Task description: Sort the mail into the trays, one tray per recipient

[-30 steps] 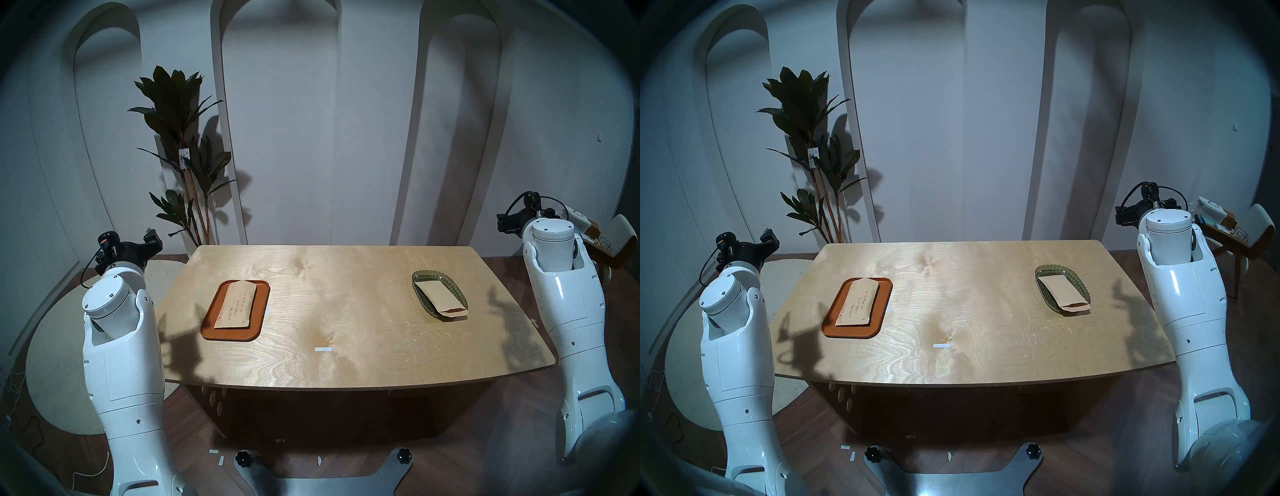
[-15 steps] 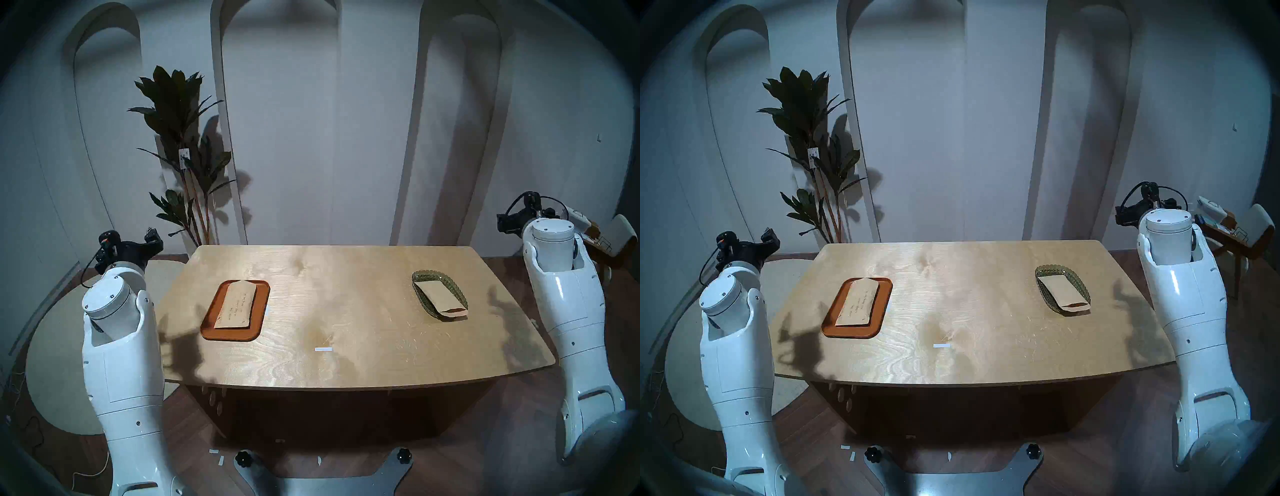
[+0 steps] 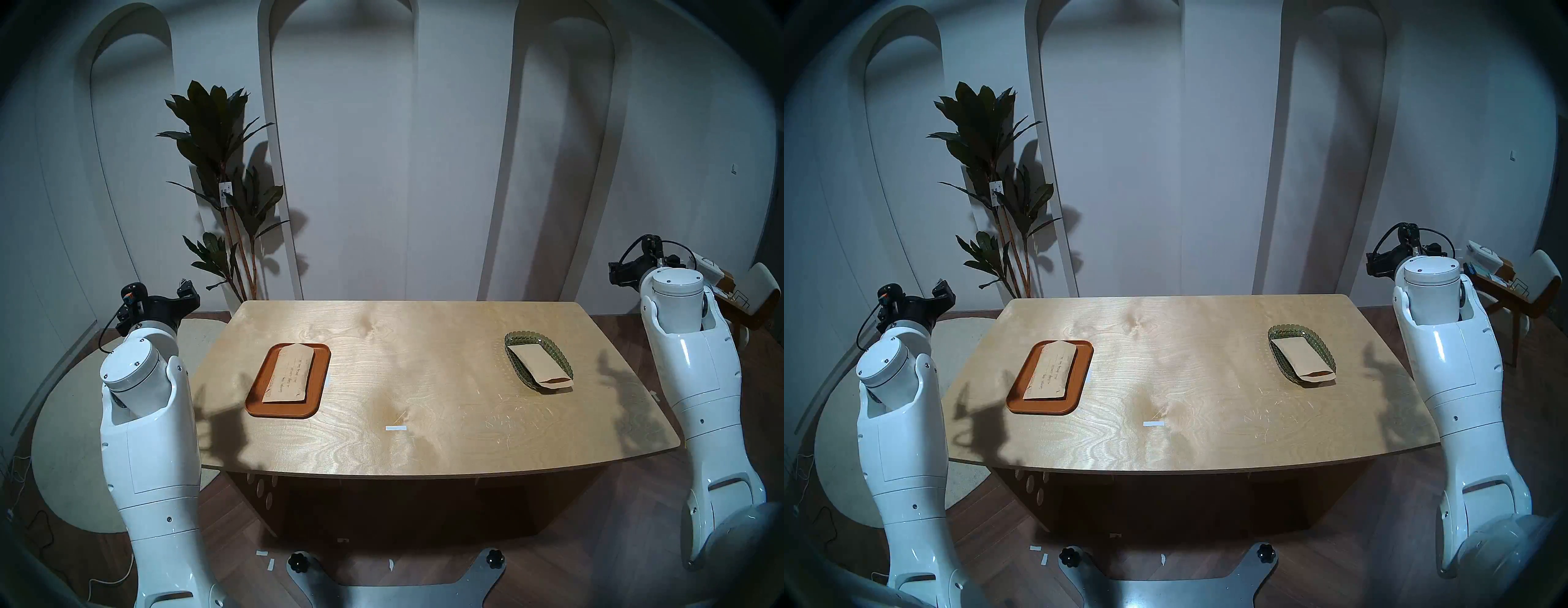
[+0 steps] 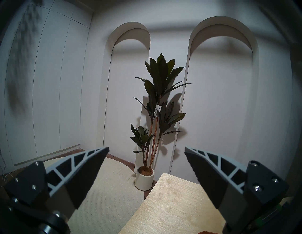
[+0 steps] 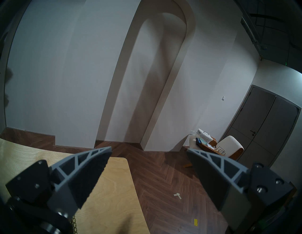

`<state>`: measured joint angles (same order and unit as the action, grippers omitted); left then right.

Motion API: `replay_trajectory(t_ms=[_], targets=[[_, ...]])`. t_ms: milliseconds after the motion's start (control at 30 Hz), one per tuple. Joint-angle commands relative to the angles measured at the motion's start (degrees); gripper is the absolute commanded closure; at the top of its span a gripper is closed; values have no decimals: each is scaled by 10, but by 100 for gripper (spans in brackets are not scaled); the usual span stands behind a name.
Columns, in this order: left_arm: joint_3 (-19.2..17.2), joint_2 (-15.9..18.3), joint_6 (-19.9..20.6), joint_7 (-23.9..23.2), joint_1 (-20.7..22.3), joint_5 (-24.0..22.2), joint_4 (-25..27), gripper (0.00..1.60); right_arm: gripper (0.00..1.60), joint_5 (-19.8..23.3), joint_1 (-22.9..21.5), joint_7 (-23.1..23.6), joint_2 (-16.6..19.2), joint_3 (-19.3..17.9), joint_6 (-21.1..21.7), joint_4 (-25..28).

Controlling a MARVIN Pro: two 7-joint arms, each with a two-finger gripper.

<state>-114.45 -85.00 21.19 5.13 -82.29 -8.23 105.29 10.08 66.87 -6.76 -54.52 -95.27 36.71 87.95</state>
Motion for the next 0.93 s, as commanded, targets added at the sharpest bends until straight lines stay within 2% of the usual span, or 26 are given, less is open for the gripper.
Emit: replay_trajectory(t_ms=[0,900], targets=[[-2,2,-6,0,6,-1,14,0,0,1,-8,1,1,-1,-2,11],[-3,1,-6,-2,7,1,14,0,0,1,-8,1,1,-1,-2,11]])
